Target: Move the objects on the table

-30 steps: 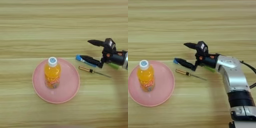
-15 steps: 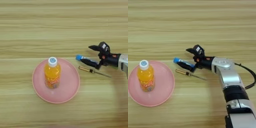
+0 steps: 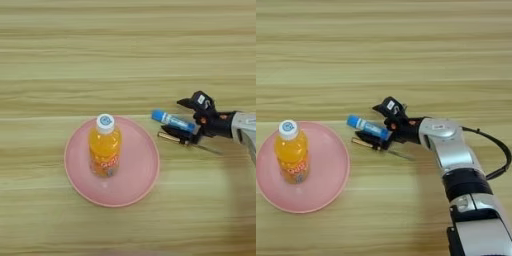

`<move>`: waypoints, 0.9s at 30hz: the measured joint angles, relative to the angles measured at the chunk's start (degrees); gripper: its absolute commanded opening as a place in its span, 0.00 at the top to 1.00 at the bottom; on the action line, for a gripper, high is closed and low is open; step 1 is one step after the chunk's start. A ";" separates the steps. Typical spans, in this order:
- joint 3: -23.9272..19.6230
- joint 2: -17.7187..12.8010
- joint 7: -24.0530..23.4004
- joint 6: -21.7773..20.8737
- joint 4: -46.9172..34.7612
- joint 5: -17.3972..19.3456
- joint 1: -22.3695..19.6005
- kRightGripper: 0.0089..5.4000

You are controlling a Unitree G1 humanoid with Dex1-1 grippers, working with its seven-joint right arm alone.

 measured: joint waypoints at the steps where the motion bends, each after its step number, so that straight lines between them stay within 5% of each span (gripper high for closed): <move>1: 0.29 0.15 -0.01 0.01 0.62 -0.30 0.05 0.13; 14: 0.64 0.67 0.09 -1.17 2.59 -0.28 -0.50 0.47; 27: 0.70 0.79 0.09 -1.26 2.72 -0.28 -0.51 0.69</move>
